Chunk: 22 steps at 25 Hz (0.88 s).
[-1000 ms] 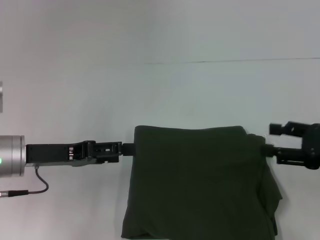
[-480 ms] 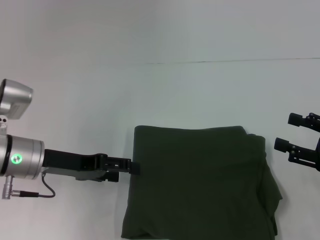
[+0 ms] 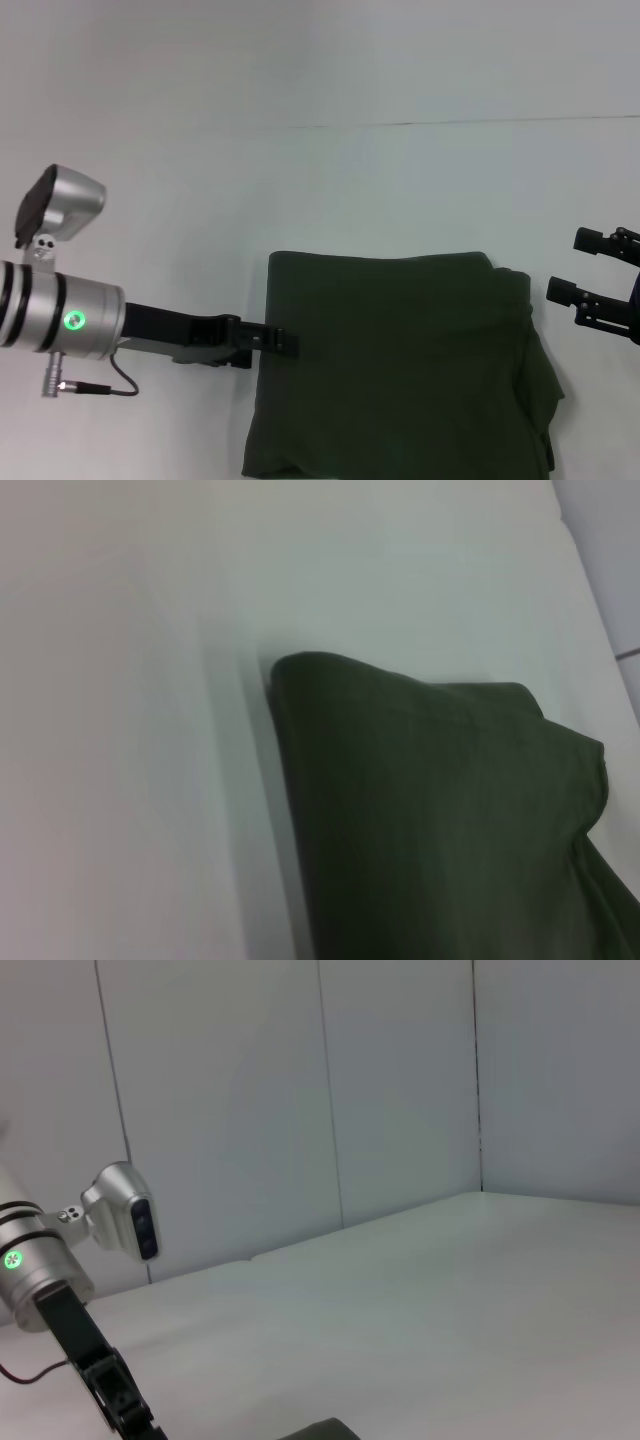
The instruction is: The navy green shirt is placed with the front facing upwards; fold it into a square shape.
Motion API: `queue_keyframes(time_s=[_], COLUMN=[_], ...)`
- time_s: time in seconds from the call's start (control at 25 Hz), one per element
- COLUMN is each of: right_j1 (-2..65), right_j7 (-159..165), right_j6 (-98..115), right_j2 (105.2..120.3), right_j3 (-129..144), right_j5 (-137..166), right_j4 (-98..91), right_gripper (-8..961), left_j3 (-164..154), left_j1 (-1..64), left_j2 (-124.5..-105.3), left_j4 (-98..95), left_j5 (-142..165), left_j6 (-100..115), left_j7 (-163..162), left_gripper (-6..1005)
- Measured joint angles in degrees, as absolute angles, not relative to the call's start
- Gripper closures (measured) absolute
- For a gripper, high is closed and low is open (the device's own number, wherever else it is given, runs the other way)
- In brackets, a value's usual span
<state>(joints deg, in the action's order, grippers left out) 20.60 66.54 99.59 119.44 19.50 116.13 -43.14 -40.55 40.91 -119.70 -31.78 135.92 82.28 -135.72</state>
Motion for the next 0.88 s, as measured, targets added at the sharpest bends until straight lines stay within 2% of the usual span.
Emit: queue_keyframes(time_s=[0.56, 0.88], right_j1=[20.7, 20.9], right_j7=[67.8, 67.8], right_j6=[100.2, 100.2], right_j2=[119.44, 119.44], right_j3=[19.5, 19.5], right_j5=[116.2, 116.3], right_j4=[-43.1, -43.2], right_gripper=[128, 128], left_j3=[-41.6, -41.6], left_j1=[42.4, 42.5], left_j2=[-120.87, -122.11], left_j4=[-29.7, -29.6], left_j5=[135.3, 134.7], left_j6=[78.1, 73.8], left_j7=[-137.0, -136.9], left_gripper=[79, 216])
